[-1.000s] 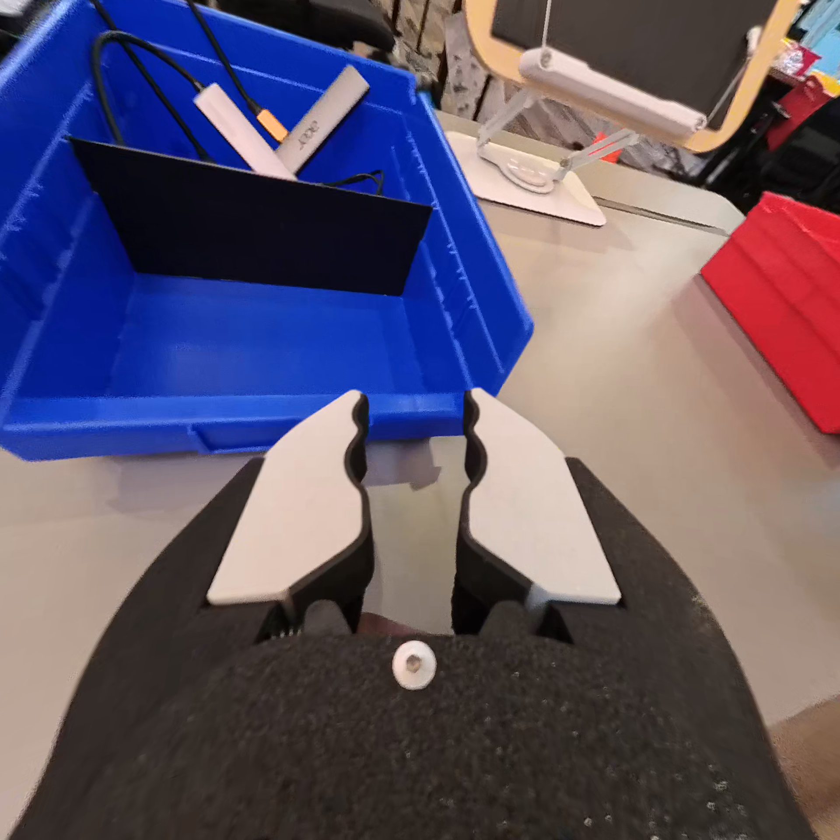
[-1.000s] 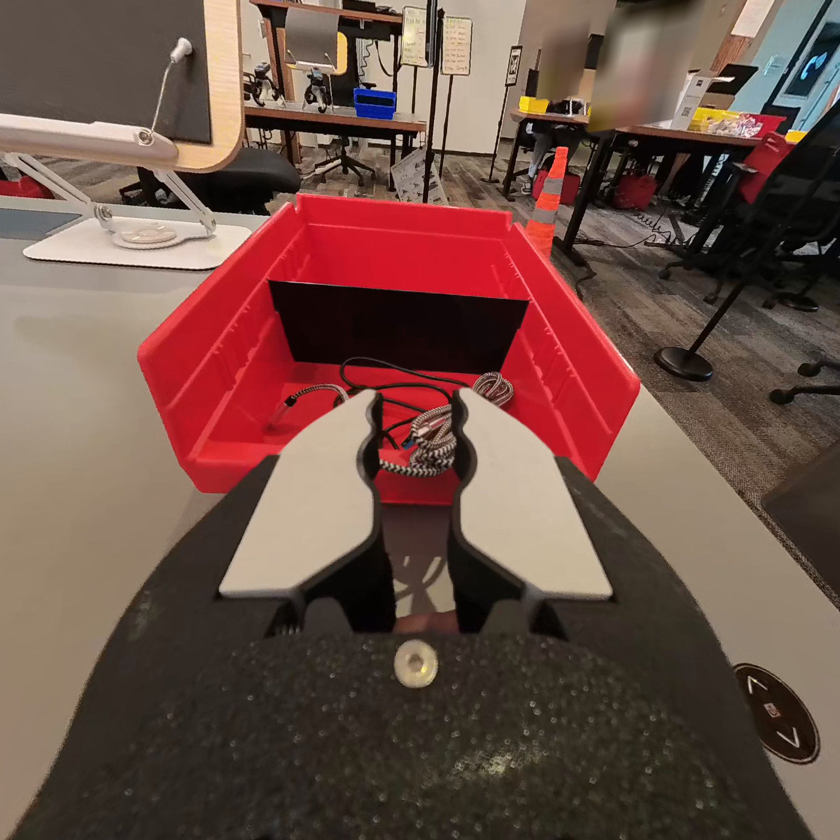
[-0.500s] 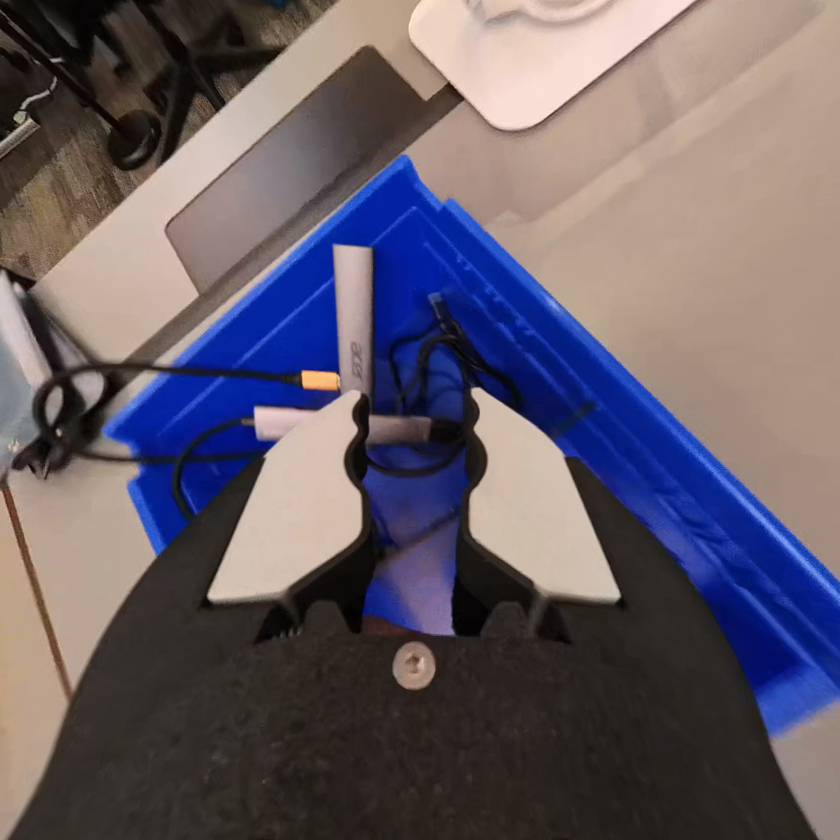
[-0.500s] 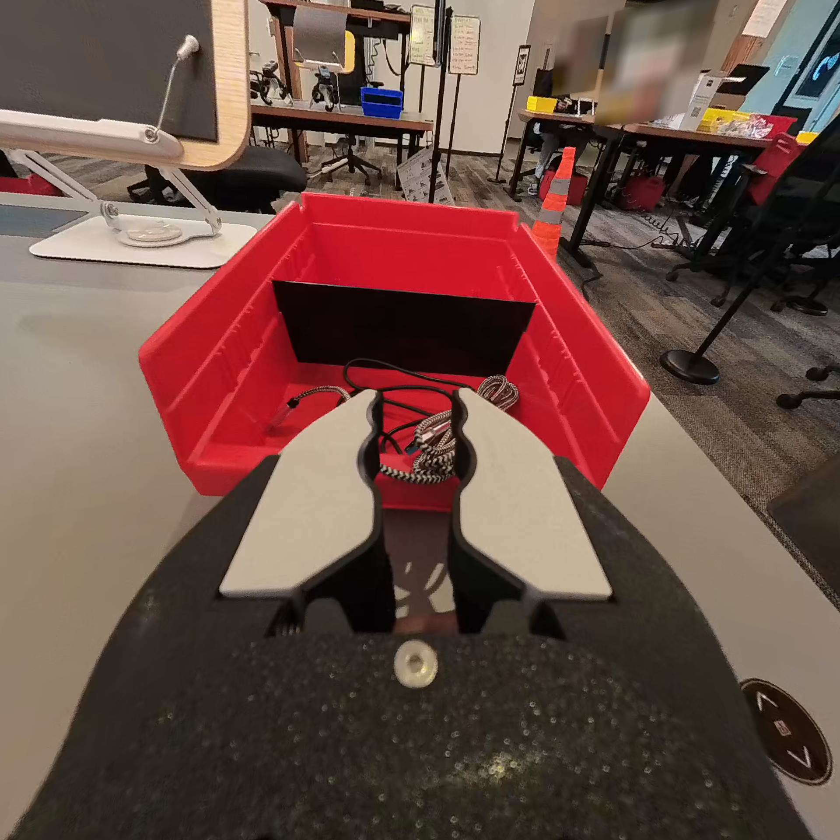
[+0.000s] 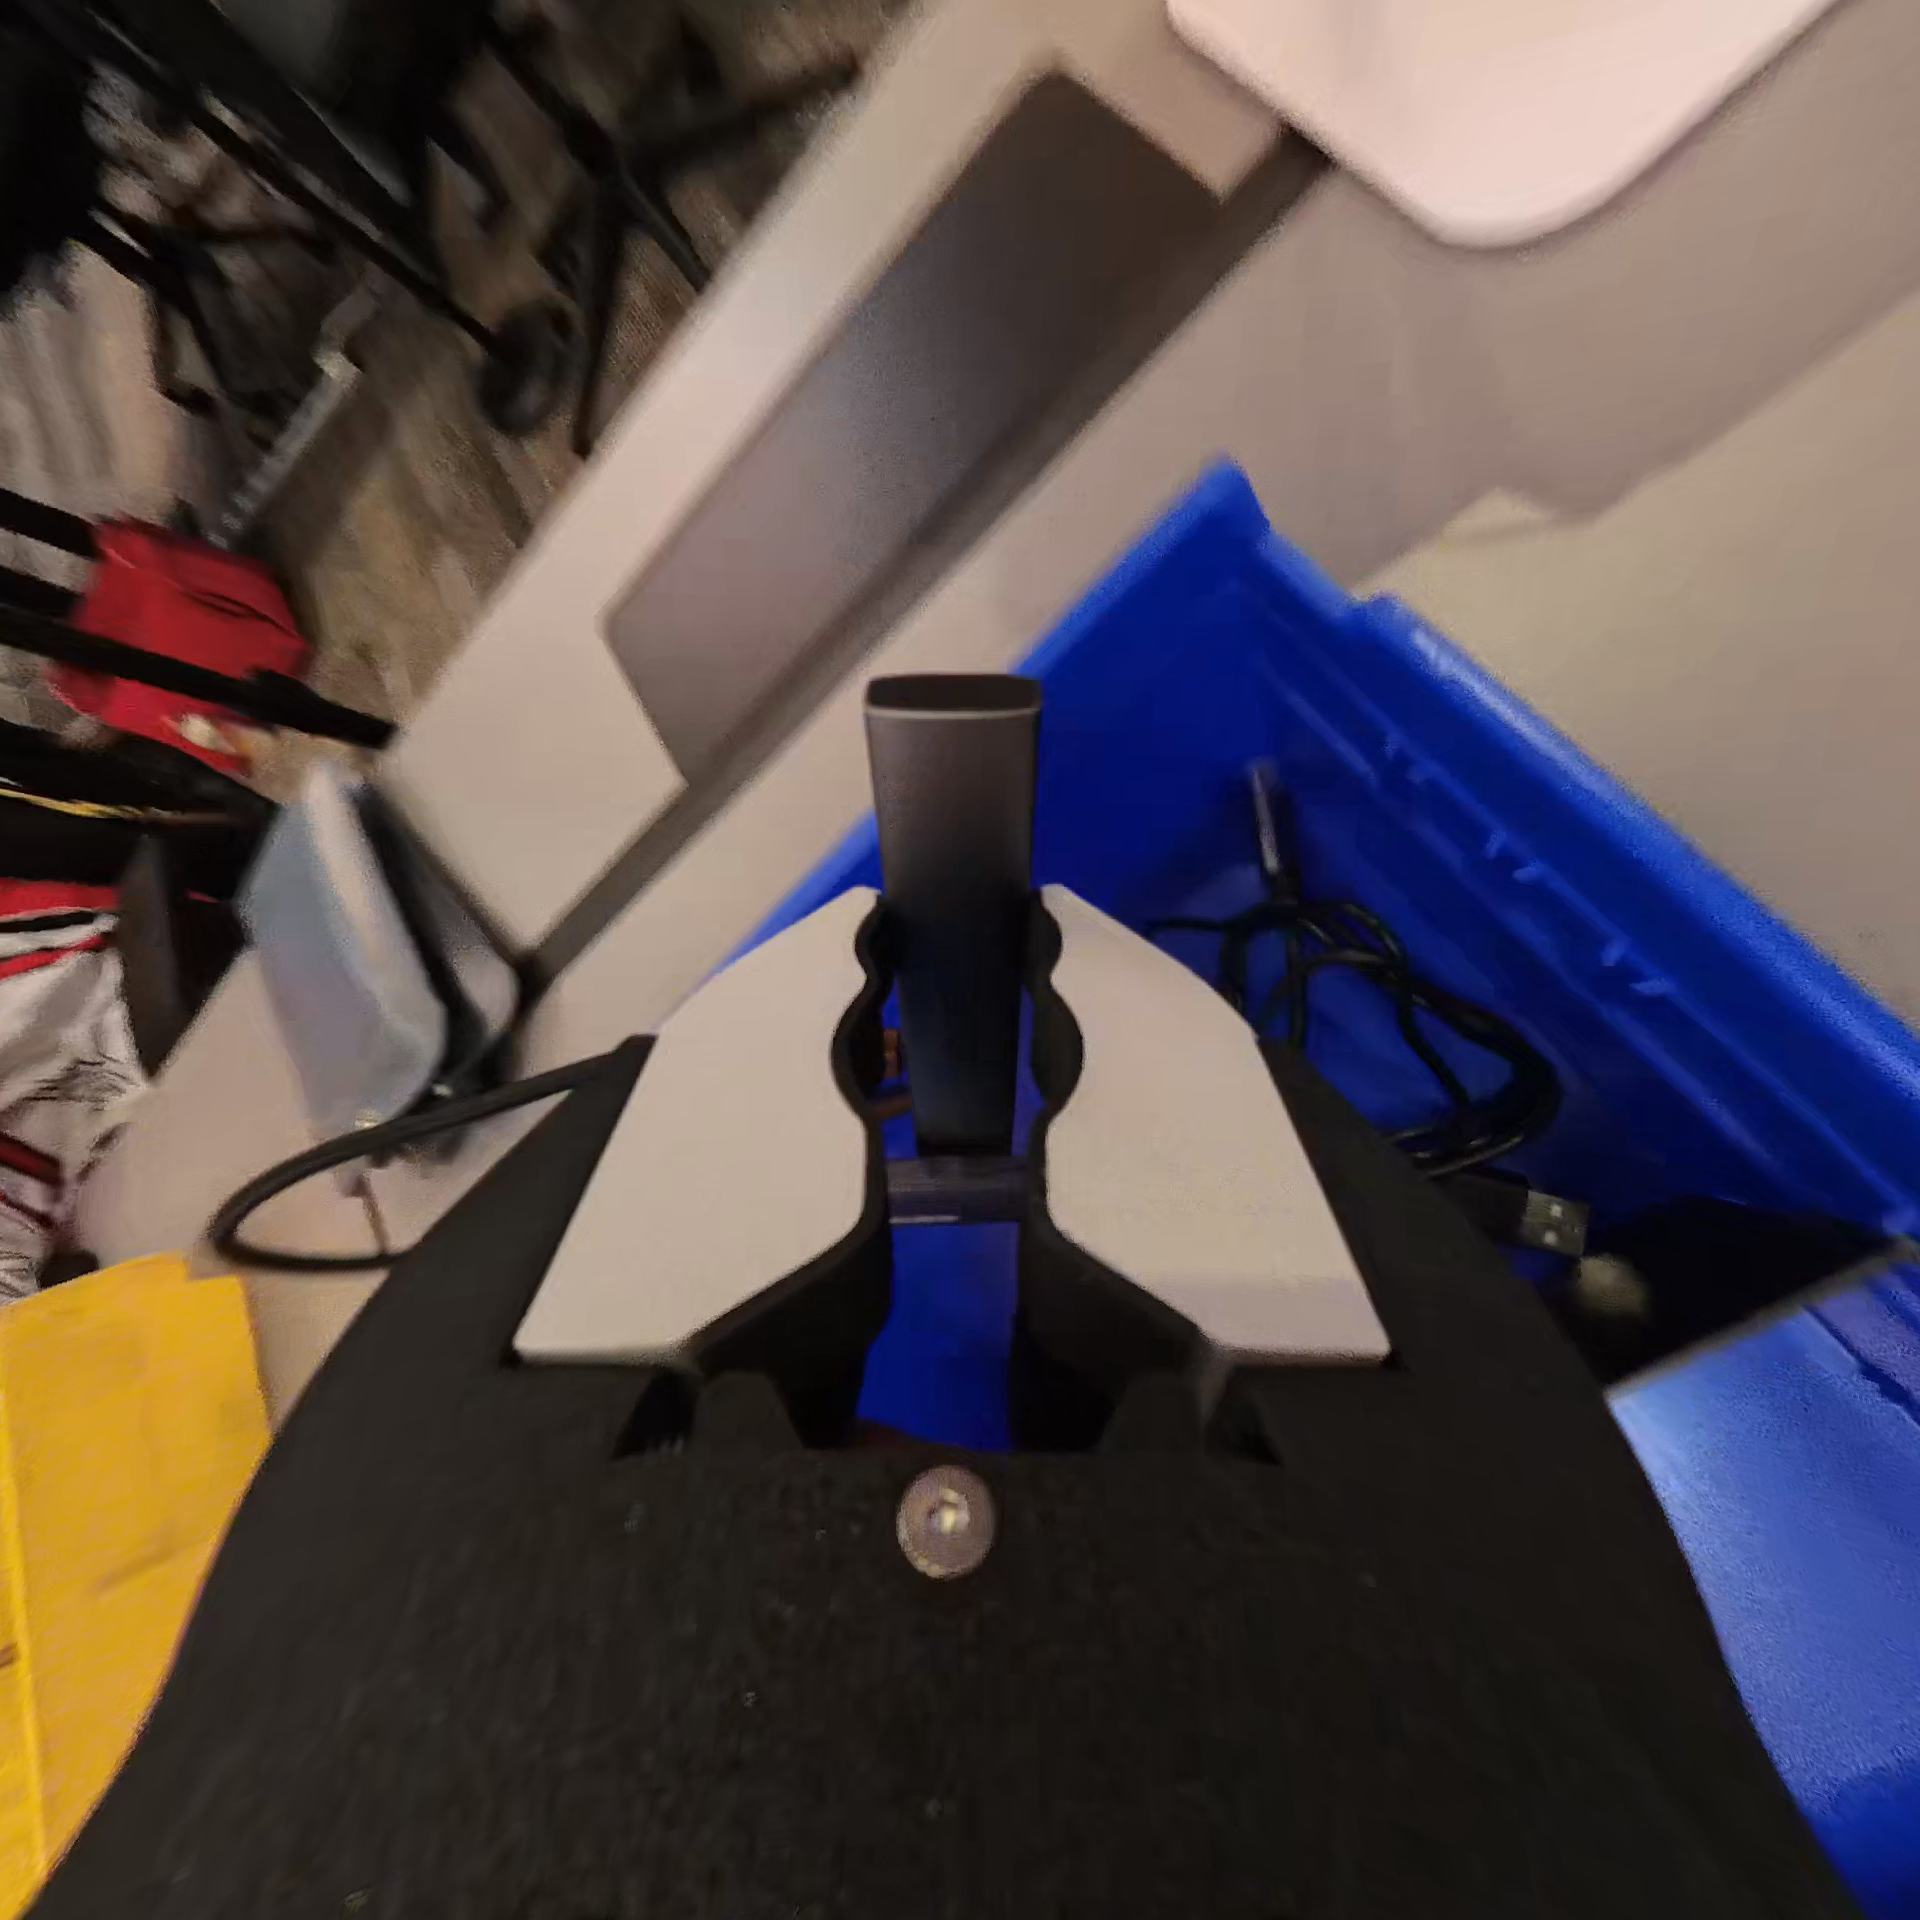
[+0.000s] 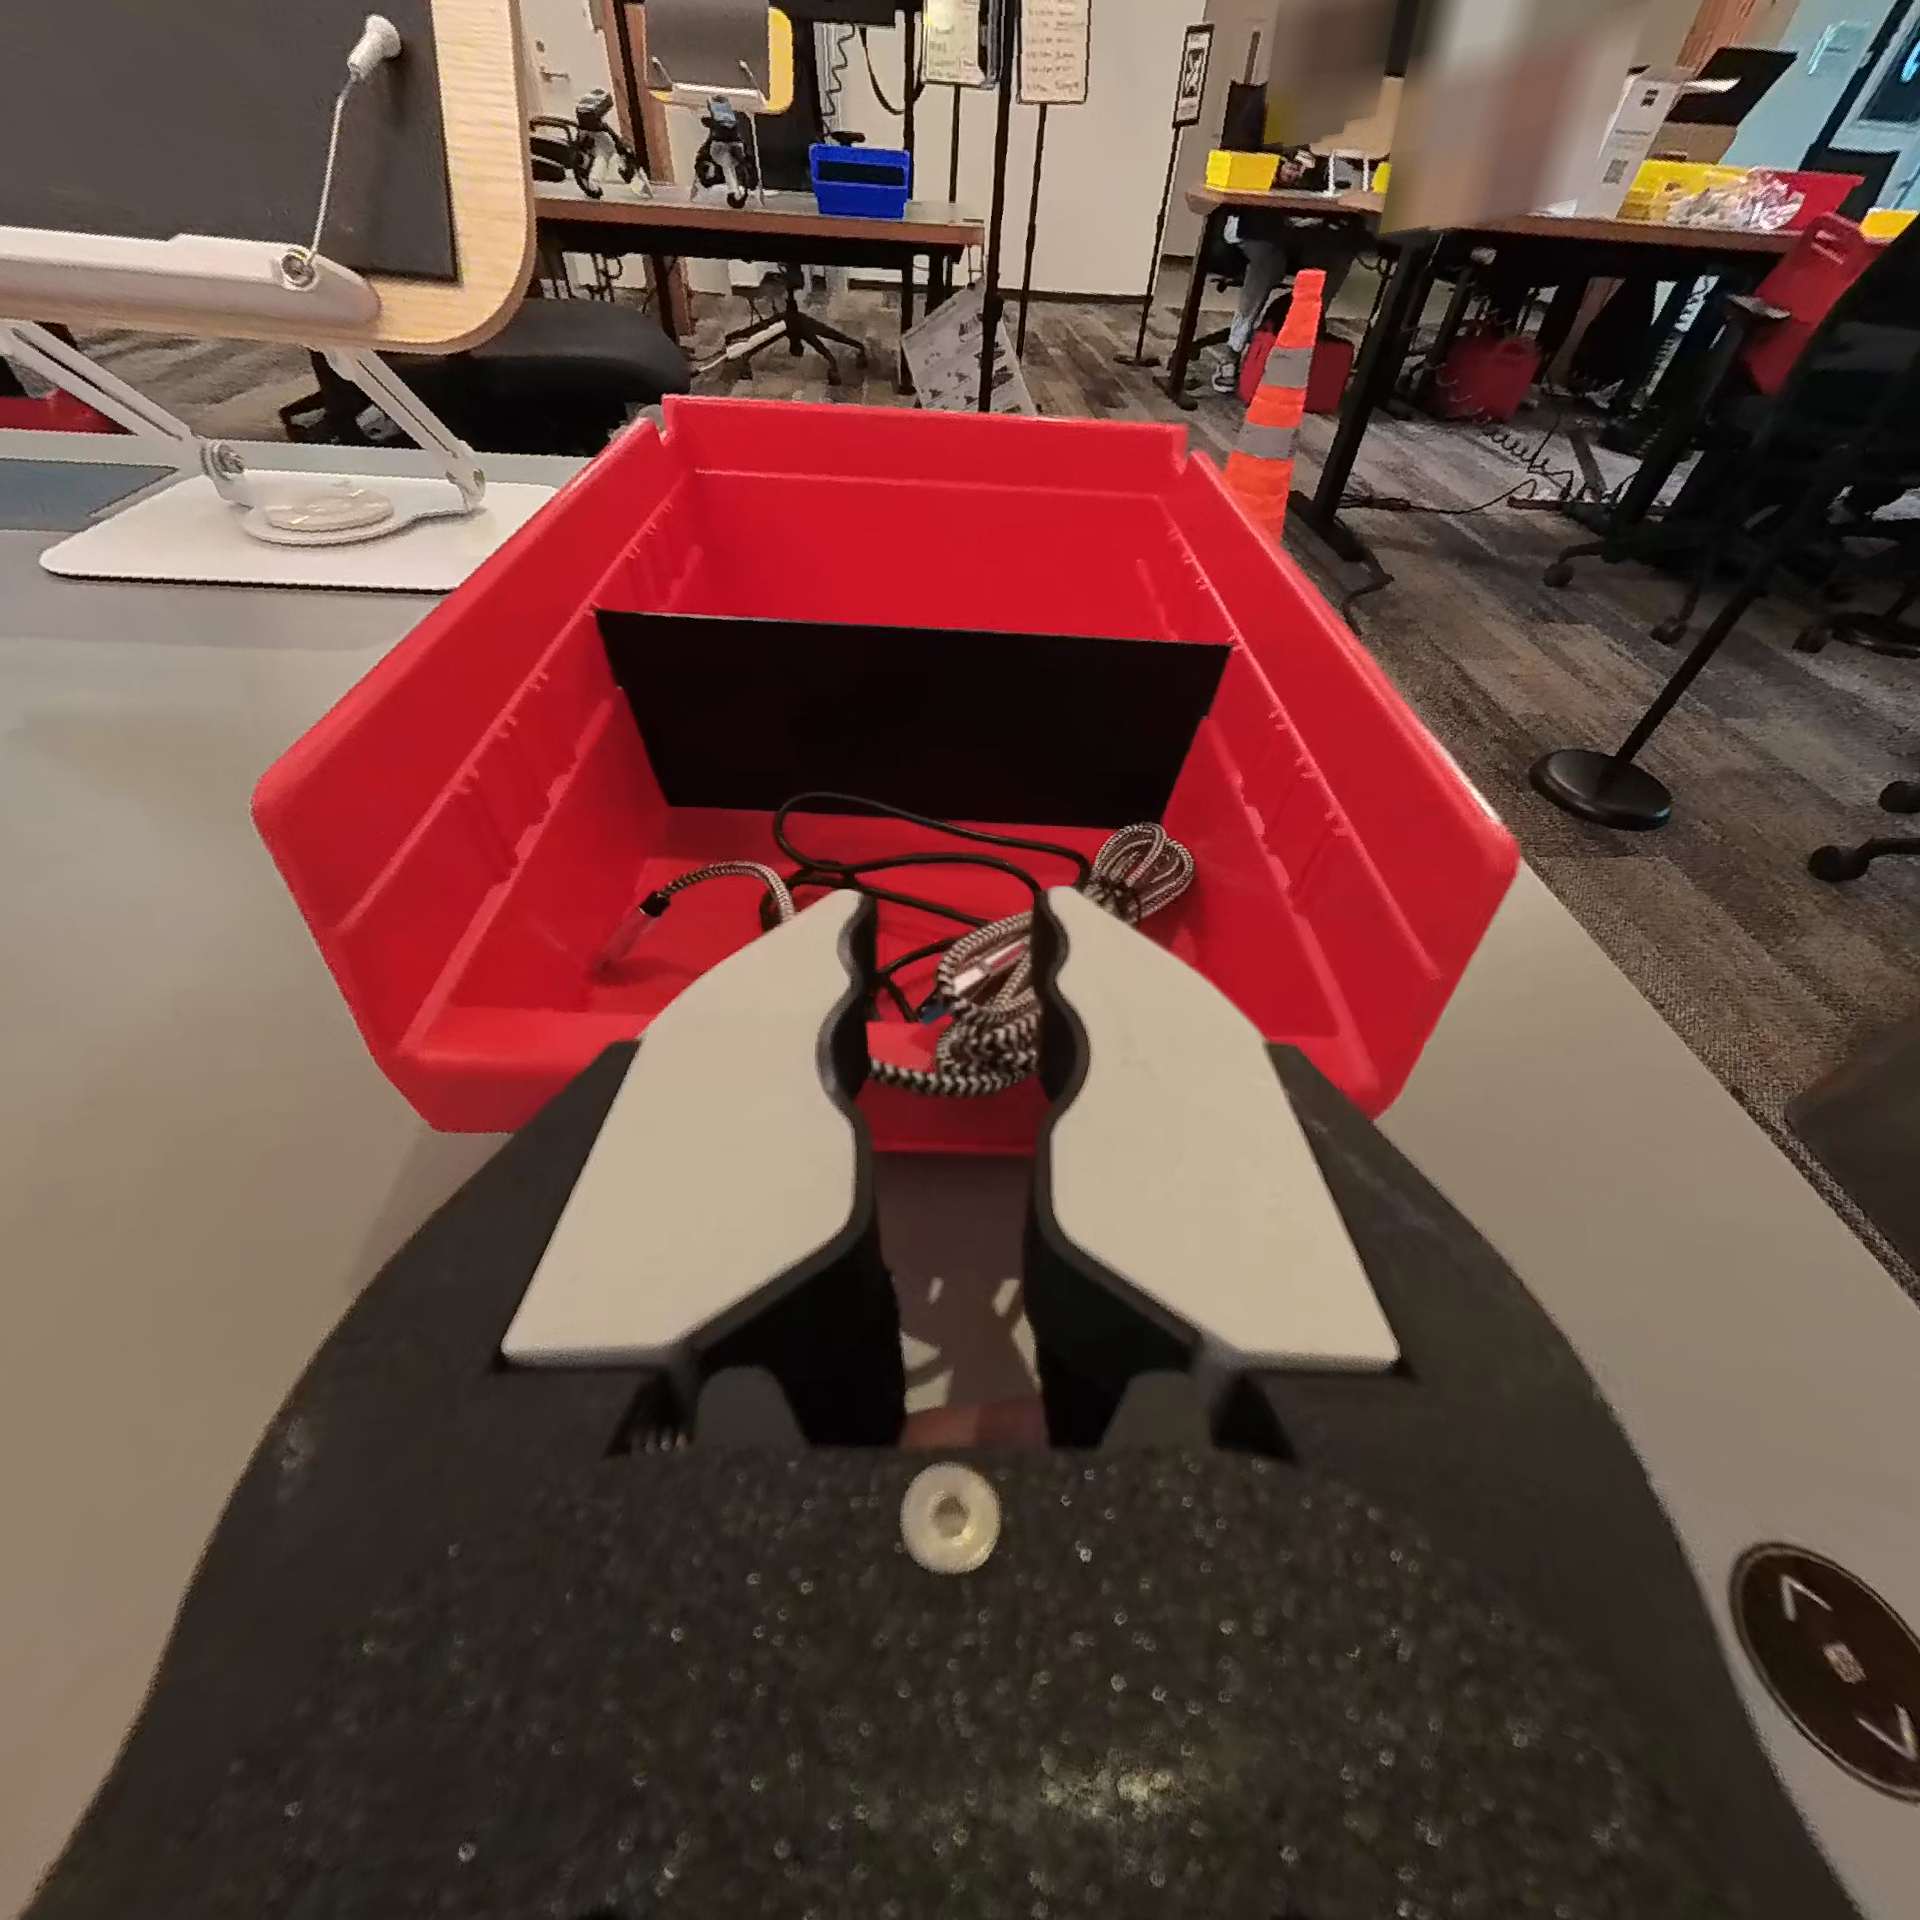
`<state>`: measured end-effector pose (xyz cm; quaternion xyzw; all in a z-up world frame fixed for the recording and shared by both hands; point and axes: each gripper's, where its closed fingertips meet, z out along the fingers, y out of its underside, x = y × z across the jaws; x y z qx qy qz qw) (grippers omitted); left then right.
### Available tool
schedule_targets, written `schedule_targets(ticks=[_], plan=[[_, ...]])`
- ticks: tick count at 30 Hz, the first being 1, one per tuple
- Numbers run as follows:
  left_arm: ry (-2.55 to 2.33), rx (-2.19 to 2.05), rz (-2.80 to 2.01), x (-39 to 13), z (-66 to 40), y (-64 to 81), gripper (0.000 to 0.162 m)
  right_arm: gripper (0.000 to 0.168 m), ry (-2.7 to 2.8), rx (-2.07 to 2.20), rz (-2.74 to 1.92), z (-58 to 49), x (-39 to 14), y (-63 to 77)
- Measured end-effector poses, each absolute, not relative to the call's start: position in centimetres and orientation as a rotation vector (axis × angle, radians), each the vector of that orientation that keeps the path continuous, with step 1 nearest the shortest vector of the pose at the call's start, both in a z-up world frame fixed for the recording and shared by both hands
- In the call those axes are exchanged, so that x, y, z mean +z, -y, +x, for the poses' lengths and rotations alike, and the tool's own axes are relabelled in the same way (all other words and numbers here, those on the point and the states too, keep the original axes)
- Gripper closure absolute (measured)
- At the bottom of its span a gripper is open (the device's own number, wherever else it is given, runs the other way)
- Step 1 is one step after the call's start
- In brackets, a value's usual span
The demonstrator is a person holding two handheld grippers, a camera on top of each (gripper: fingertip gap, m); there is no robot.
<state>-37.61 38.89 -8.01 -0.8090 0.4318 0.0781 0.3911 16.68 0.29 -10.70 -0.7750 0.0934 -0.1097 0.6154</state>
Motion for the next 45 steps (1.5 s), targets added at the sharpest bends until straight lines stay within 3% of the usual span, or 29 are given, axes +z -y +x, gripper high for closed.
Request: schedule_targets(ticks=[9, 15, 18, 24, 30, 34, 45], plan=[[-0.771, 0.199, -1.52, 13.1, -39.4, -37.7, 0.138, 0.141, -0.191, -0.214, -1.778, 15.6, -10.2, -0.6], [-0.838, 0.295, -1.199, 19.9, -34.6, -32.0, 0.138, 0.141, -0.192, -0.209, -1.747, 15.5, -9.4, 0.0], [-0.968, 0.387, -1.03, 19.1, -29.1, -27.0, 0.139, 0.14, -0.164, -0.157, -1.726, 14.2, -8.7, -0.2], [-1.223, 0.607, -0.727, 11.0, -18.4, -17.8, 0.139, 0.134, 0.006, 0.14, -1.641, 7.0, -4.3, -1.7], [-1.348, 0.545, -0.672, 3.5, -11.9, -12.2, 0.138, 0.127, 0.292, 0.43, -1.575, -3.6, 0.5, -3.4], [-1.393, 0.516, -0.697, 1.0, -9.9, -10.7, 0.139, 0.127, 0.395, 0.456, -1.607, -7.8, 0.5, -4.7], [-1.411, 0.51, -0.689, -1.6, -8.8, -6.8, 0.139, 0.157, 0.416, 0.59, -1.714, -11.1, -2.1, -6.4]])
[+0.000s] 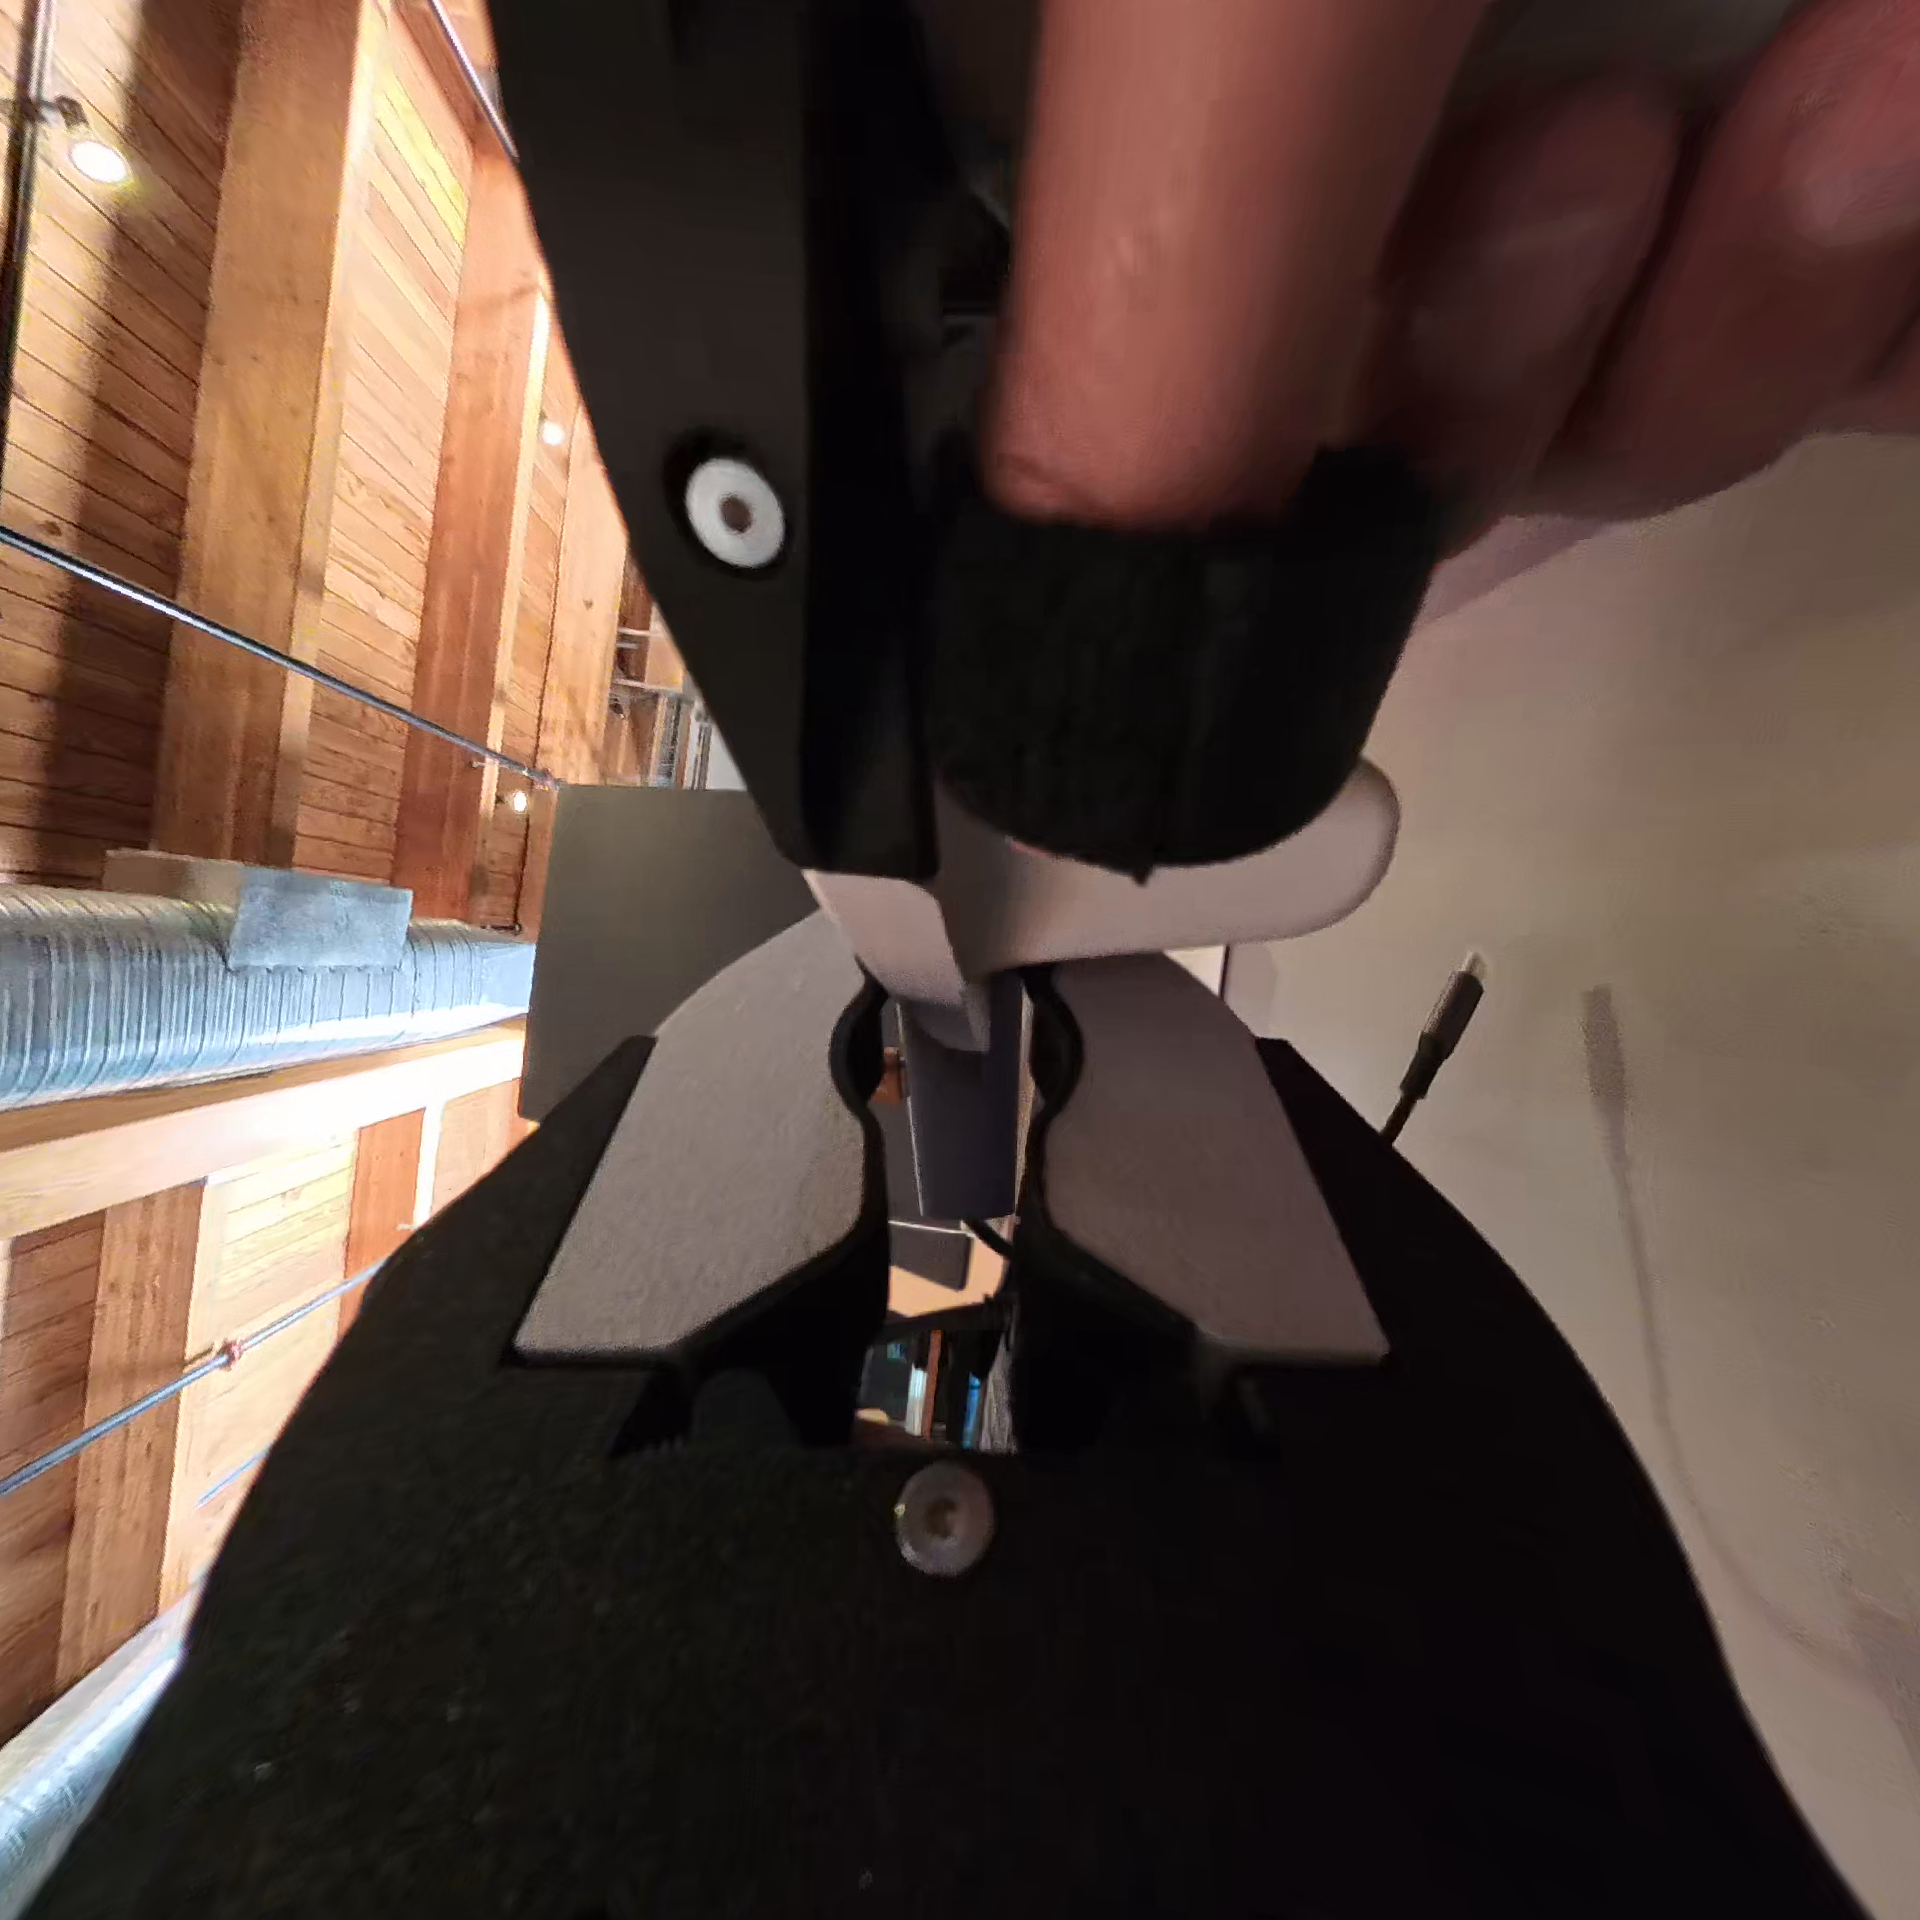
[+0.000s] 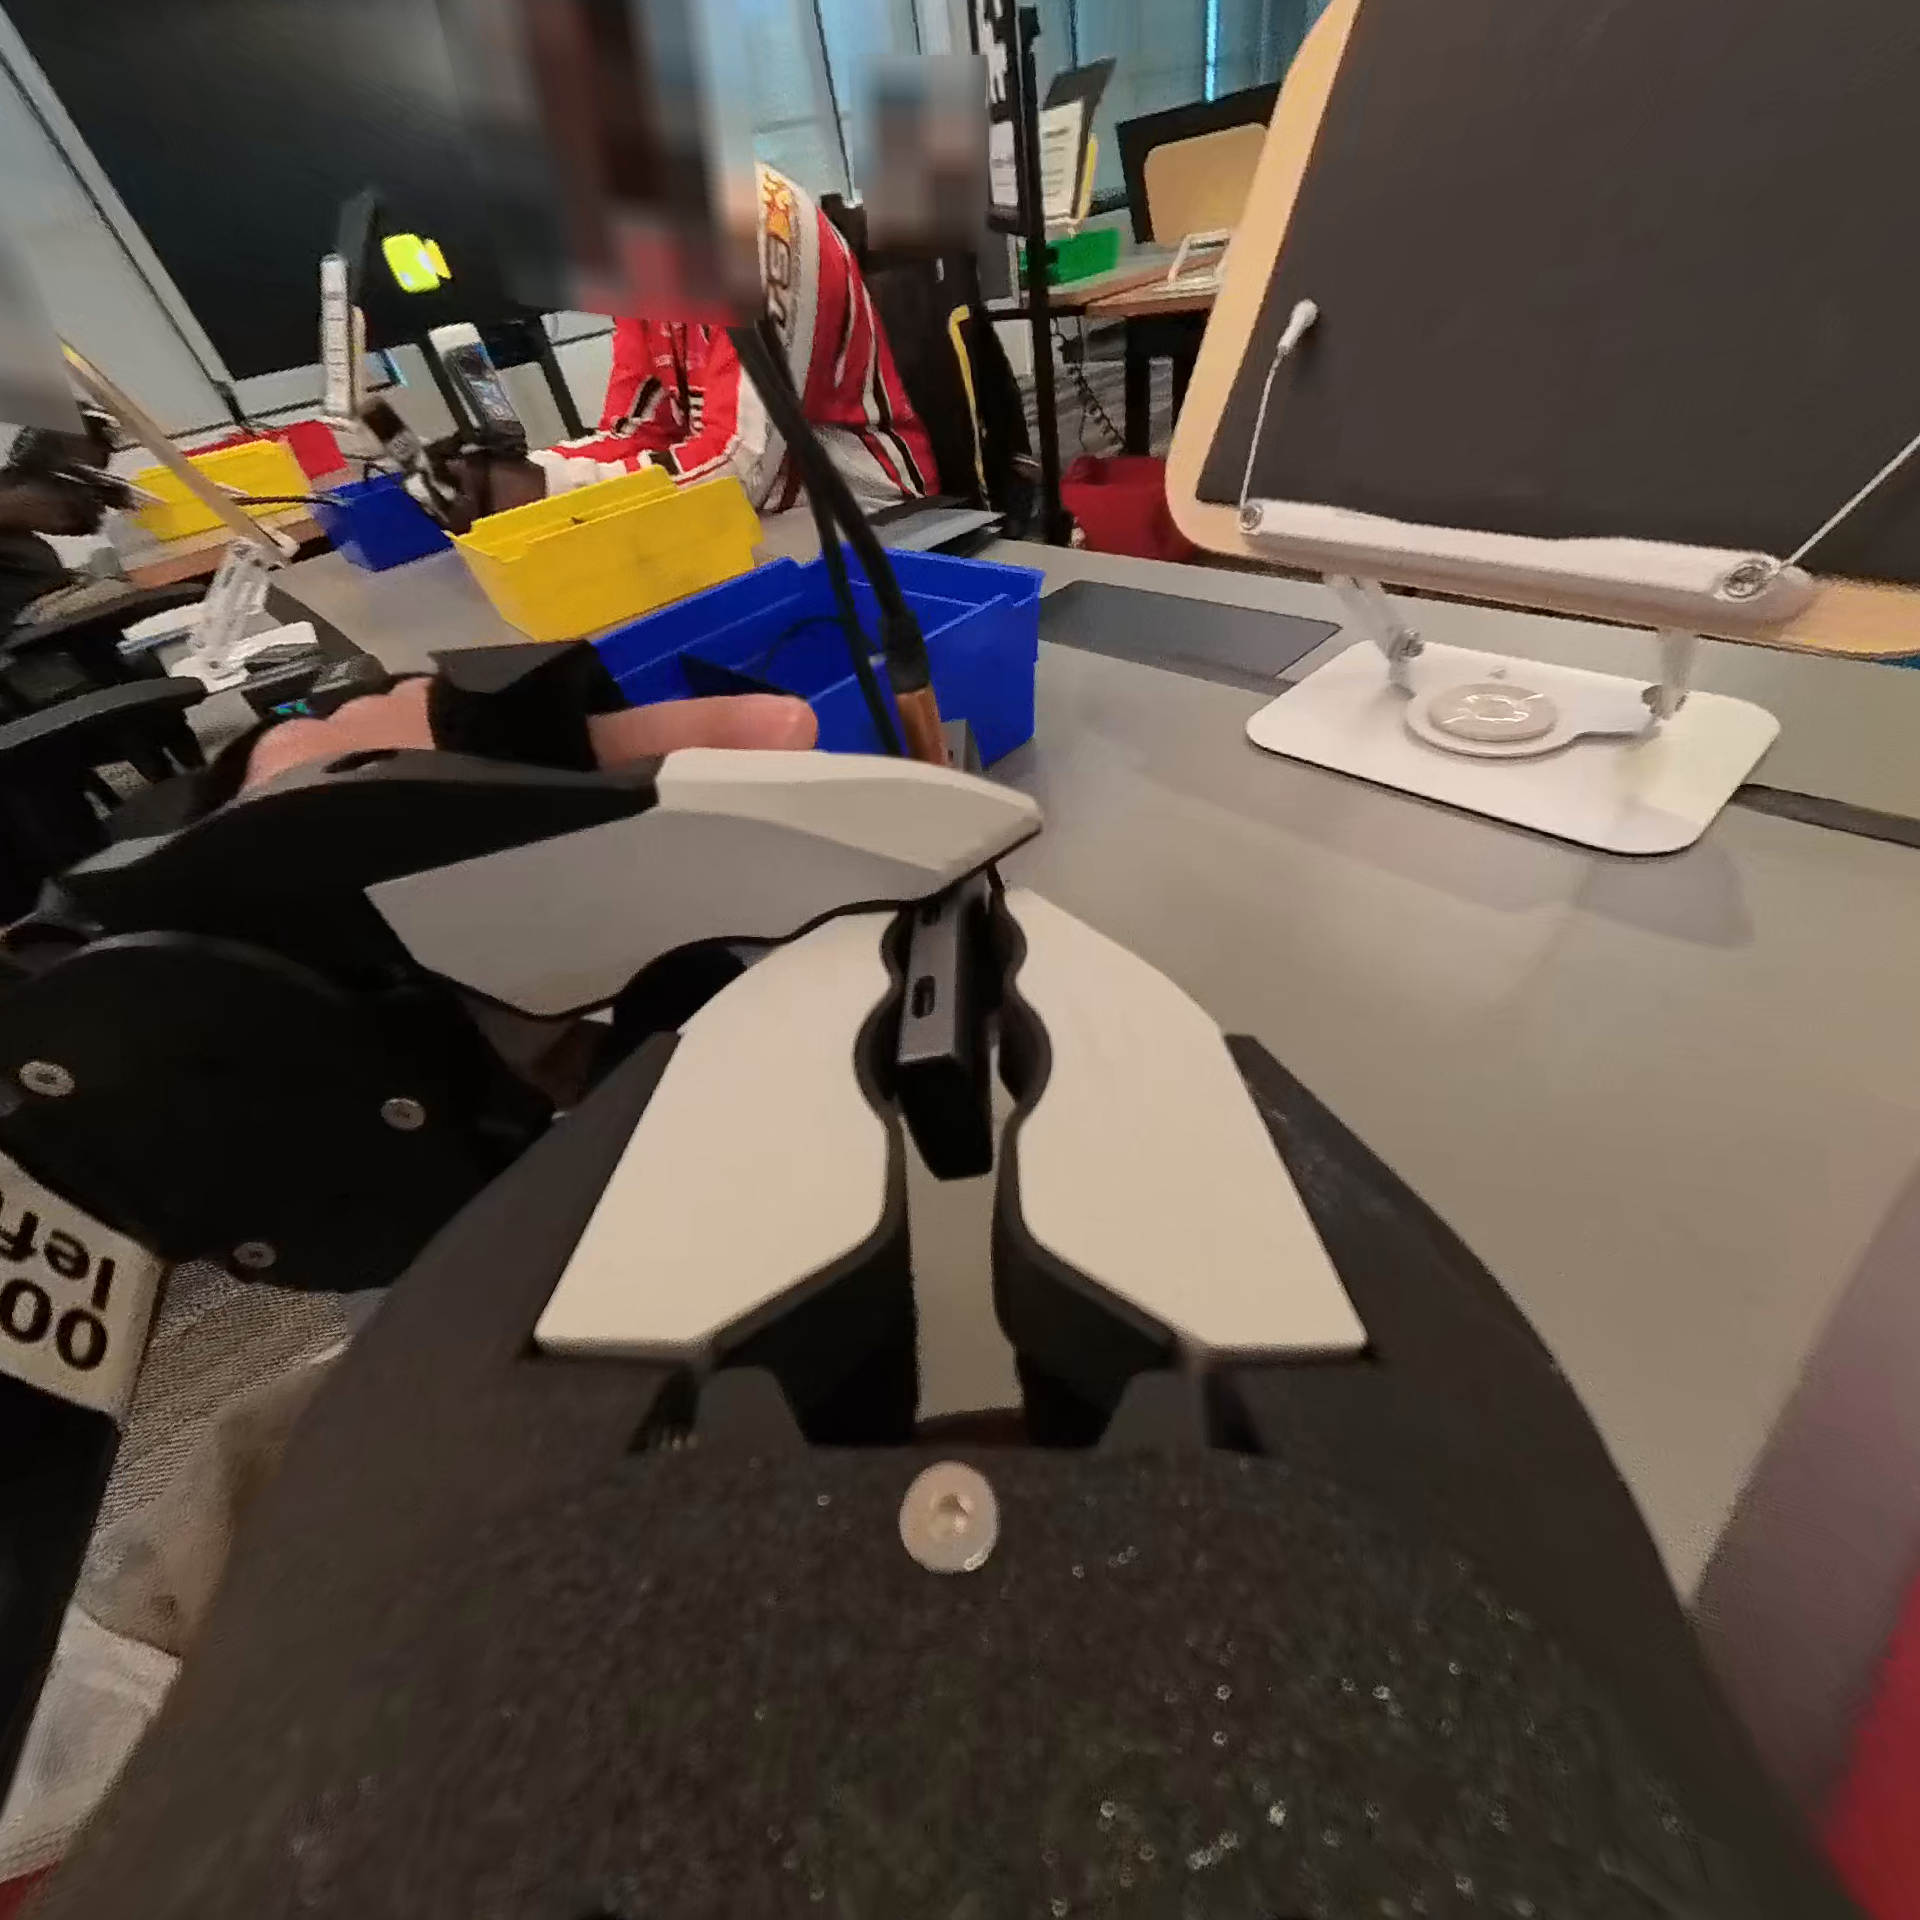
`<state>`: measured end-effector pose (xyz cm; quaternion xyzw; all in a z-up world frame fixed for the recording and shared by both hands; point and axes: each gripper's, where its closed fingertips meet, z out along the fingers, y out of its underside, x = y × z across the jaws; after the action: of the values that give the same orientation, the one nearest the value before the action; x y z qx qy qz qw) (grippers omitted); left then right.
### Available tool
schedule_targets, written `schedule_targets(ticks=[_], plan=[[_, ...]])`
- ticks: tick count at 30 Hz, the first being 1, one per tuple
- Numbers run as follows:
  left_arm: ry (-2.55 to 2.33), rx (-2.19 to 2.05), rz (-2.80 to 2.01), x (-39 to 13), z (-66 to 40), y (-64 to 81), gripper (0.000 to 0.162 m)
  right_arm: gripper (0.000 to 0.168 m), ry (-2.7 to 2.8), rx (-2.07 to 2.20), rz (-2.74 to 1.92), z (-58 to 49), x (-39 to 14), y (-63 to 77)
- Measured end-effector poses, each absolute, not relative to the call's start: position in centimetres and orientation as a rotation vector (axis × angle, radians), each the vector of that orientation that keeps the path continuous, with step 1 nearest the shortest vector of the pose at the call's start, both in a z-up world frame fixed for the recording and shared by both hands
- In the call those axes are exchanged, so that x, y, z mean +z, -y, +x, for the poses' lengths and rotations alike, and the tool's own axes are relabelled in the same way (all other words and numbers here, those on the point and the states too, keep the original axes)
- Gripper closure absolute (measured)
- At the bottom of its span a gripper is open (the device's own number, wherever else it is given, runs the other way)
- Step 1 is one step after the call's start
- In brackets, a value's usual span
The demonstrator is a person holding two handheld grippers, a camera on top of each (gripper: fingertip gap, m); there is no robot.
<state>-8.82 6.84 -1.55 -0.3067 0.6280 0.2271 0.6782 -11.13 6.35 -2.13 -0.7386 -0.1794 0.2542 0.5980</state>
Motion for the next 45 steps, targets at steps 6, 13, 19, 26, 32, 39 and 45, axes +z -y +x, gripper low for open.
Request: schedule_targets(ticks=[6, 13, 19, 26, 32, 39, 45], plan=[[-1.414, 0.372, -0.808, -2.3, -9.9, -6.3, 0.14, 0.159, 0.484, 0.45, -1.684, -11.2, -2.7, -6.8], [-1.224, -0.331, -1.568, -6.4, -14.7, -5.9, 0.132, 0.158, 0.696, 0.178, -1.554, -9.6, -3.9, -7.8], [-0.9, -0.841, -1.755, -5.8, -16.1, -5.8, 0.125, 0.159, 0.962, 0.031, -1.451, -13.9, -6.3, -5.7], [-0.877, -0.863, -1.781, -7.0, -16.8, -5.9, 0.149, 0.158, 1.054, 0.012, -1.434, -15.8, -7.5, -4.8], [-0.822, -1.014, -1.767, -6.7, -16.5, -5.3, 0.149, 0.155, 0.988, 0.154, -1.451, -16.0, -7.5, -5.0], [-0.805, -1.234, -1.726, -6.1, -15.4, -3.6, 0.15, 0.157, 1.007, 0.147, -1.395, -16.3, -7.1, -4.7], [-0.857, -1.293, -1.719, -6.1, -15.0, -3.1, 0.149, 0.157, 1.084, 0.007, -1.337, -15.9, -7.0, -4.3]])
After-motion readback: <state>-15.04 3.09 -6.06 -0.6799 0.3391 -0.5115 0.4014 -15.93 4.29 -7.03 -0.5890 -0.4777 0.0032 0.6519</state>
